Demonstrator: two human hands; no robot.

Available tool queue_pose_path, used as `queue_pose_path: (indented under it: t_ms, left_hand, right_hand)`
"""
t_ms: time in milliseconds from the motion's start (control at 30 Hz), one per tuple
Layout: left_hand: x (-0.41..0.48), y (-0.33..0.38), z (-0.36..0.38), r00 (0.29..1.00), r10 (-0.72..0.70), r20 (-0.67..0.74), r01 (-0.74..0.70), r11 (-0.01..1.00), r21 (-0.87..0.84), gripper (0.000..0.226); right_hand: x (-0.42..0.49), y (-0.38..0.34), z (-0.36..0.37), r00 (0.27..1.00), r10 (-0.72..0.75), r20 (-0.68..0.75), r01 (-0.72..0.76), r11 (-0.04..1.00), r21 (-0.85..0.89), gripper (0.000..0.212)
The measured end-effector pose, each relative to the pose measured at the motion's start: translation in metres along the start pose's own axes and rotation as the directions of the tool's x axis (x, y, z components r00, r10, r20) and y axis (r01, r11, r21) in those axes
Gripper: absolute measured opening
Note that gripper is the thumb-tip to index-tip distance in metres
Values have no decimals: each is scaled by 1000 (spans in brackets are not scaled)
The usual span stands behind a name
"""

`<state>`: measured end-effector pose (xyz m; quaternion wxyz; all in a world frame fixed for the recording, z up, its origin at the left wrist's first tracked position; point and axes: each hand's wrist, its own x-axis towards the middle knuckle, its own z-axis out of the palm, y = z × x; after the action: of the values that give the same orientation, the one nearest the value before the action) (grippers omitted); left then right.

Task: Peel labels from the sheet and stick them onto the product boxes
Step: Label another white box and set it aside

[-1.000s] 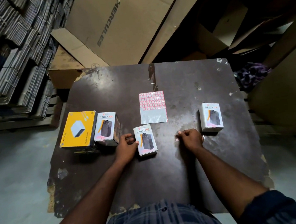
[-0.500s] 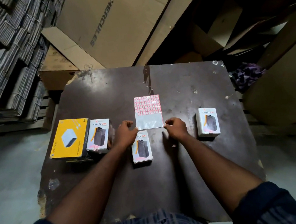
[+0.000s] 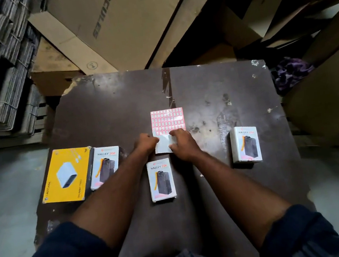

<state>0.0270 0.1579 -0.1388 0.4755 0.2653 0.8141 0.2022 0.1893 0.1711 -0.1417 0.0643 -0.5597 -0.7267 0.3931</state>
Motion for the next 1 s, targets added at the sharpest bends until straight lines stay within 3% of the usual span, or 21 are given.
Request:
queue_pose_path:
  t_ms: [133, 267, 533, 667, 1000]
  left_hand:
    - [8, -7, 9, 1000, -19, 12, 20, 994, -109, 8]
    - [7, -6, 11, 998, 14, -54, -22, 988, -151, 29]
    - [-22, 12, -2, 981, 177, 81, -133, 912, -387, 23]
    - [-40, 16, -15, 971, 218, 97, -144, 859, -492, 17]
    - [-82, 20, -48, 908, 418, -11, -399, 859, -322, 11]
  right_hand:
    - [4, 4, 4, 999, -15, -37, 15, 1000, 3, 48]
    - [7, 2, 8, 994, -6, -106, 14, 997, 76, 36]
    - [5, -23, -7, 953, -131, -275, 179, 971, 158, 30]
    - [-1, -39, -14, 940, -177, -293, 225, 965, 137, 28]
    - [-36, -75, -36, 887, -288, -361, 337, 938, 79, 24]
